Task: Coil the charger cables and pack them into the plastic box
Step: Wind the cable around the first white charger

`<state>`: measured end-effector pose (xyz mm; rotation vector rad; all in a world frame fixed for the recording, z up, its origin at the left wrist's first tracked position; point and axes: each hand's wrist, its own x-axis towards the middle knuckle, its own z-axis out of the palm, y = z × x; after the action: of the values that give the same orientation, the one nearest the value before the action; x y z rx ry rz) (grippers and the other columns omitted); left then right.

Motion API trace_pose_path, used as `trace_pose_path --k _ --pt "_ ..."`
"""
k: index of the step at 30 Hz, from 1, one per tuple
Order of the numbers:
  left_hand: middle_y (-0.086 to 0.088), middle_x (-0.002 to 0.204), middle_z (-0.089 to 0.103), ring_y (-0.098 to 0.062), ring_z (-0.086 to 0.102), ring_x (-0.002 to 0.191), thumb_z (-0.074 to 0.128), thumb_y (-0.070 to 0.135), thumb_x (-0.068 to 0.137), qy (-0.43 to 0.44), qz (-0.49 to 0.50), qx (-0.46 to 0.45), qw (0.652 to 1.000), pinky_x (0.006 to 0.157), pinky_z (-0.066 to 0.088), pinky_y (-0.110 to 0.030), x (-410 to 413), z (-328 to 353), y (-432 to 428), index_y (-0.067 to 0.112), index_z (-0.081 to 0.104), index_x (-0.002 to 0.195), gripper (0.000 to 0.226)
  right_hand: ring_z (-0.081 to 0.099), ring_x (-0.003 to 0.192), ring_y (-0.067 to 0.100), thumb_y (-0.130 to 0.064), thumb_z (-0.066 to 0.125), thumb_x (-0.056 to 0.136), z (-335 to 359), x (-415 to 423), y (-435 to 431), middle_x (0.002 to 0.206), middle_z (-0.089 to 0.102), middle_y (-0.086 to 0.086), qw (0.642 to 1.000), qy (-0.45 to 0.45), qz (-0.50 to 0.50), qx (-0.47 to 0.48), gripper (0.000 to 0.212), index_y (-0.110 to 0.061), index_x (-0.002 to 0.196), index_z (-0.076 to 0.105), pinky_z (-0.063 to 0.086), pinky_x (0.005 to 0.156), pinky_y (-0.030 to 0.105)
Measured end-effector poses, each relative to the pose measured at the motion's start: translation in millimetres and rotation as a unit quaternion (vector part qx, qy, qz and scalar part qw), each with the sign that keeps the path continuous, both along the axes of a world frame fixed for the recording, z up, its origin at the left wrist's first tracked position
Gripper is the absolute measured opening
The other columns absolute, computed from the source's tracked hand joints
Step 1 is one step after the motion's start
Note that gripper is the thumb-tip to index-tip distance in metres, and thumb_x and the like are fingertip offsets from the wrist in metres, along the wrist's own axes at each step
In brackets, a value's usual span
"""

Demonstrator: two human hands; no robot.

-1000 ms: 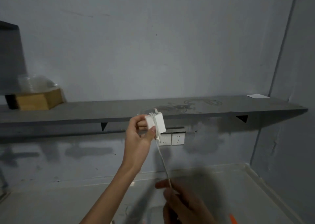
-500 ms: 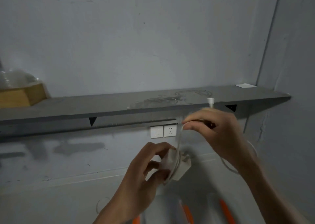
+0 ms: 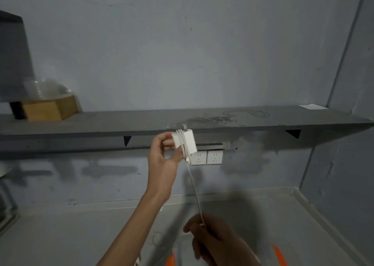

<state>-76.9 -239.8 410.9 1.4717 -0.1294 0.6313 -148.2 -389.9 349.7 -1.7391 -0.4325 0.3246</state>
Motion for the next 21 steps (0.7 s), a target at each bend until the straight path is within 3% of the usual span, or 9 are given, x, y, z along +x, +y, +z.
trace_pose_path --k 2,4,7,9,11,13,16,18,21 --pt "0.005 0.100 0.061 -0.011 0.060 0.099 0.064 -0.004 0.085 -0.003 0.031 0.051 0.998 0.085 0.055 -0.026 5.5 -4.0 6.5 0.017 0.058 0.110 0.034 0.052 0.044 0.000 -0.030 0.048 0.097 4.9 -8.8 -3.0 0.051 0.061 -0.006 0.996 -0.061 -0.001 -0.059 0.016 -0.037 0.092 0.062 0.038 0.051 0.013" --pt "0.004 0.105 0.061 -0.004 0.059 0.097 0.064 0.000 0.085 0.007 0.030 0.116 0.993 0.075 0.054 -0.016 3.2 -15.0 5.0 0.019 0.057 0.111 0.033 0.058 0.053 -0.004 -0.042 0.045 0.094 21.4 -11.8 -13.2 0.056 0.062 -0.016 0.974 -0.190 -0.020 -0.123 0.013 -0.048 0.095 0.056 0.041 0.059 0.010" --pt "0.004 0.110 0.061 -0.010 0.060 0.101 0.065 0.017 0.082 0.029 -0.022 0.174 0.984 0.075 0.057 -0.032 -13.2 -34.0 -6.0 0.029 0.060 0.109 0.030 0.057 0.058 -0.005 -0.048 0.044 0.090 55.4 -6.6 -35.2 0.064 0.062 -0.019 0.879 -0.417 -0.116 -0.202 0.019 -0.038 0.089 0.061 0.043 0.059 0.011" --pt "0.008 0.108 0.063 -0.010 0.061 0.103 0.062 0.001 0.079 0.019 -0.054 0.198 0.978 0.072 0.054 -0.033 -30.2 -40.6 -12.0 0.030 0.061 0.107 0.040 0.059 0.061 -0.002 -0.044 0.049 0.089 77.0 4.7 -47.4 0.072 0.069 -0.019 0.796 -0.522 -0.192 -0.236 0.022 -0.034 0.087 0.068 0.048 0.057 0.019" --pt "0.014 0.106 0.063 -0.008 0.061 0.105 0.058 -0.012 0.080 0.000 -0.085 0.237 0.968 0.070 0.053 -0.024 -47.5 -40.0 -15.3 0.031 0.061 0.108 0.051 0.053 0.059 -0.005 -0.048 0.049 0.087 94.8 21.2 -57.5 0.076 0.073 -0.020 0.759 -0.562 -0.220 -0.244 0.027 -0.036 0.085 0.073 0.048 0.053 0.021" --pt "0.014 0.105 0.064 -0.008 0.062 0.104 0.056 -0.018 0.081 -0.015 -0.128 0.222 0.967 0.068 0.052 -0.021 -63.8 -30.3 -17.0 0.030 0.064 0.107 0.055 0.058 0.065 -0.005 -0.048 0.054 0.085 103.1 39.4 -65.7 0.081 0.074 -0.022 0.786 -0.546 -0.206 -0.205 0.024 -0.038 0.081 0.075 0.050 0.059 0.025" --pt "0.009 0.104 0.067 -0.009 0.065 0.099 0.061 -0.010 0.076 -0.025 -0.167 0.154 0.974 0.069 0.051 -0.019 -74.0 -12.7 -14.7 0.028 0.067 0.105 0.048 0.068 0.071 0.003 -0.026 0.066 0.081 91.6 59.0 -63.5 0.079 0.075 -0.013 0.898 -0.415 -0.134 -0.059 0.015 -0.038 0.077 0.074 0.053 0.067 0.022" --pt "0.006 0.104 0.069 -0.009 0.066 0.094 0.062 -0.001 0.072 -0.016 -0.191 0.132 0.973 0.069 0.050 -0.021 -76.5 -5.7 -14.0 0.029 0.069 0.103 0.044 0.068 0.069 0.007 -0.016 0.066 0.082 71.2 65.7 -52.2 0.079 0.075 -0.007 0.929 -0.359 -0.087 0.011 0.021 -0.034 0.077 0.074 0.052 0.068 0.018" --pt "0.004 0.095 0.074 -0.012 0.069 0.088 0.068 0.009 0.062 0.025 -0.227 0.061 0.972 0.066 0.051 -0.021 -75.8 -3.1 -17.3 0.022 0.072 0.096 0.037 0.065 0.069 0.009 -0.018 0.062 0.085 41.4 69.8 -35.7 0.075 0.072 -0.007 0.954 -0.282 -0.065 0.075 0.021 -0.032 0.074 0.073 0.049 0.066 0.023"
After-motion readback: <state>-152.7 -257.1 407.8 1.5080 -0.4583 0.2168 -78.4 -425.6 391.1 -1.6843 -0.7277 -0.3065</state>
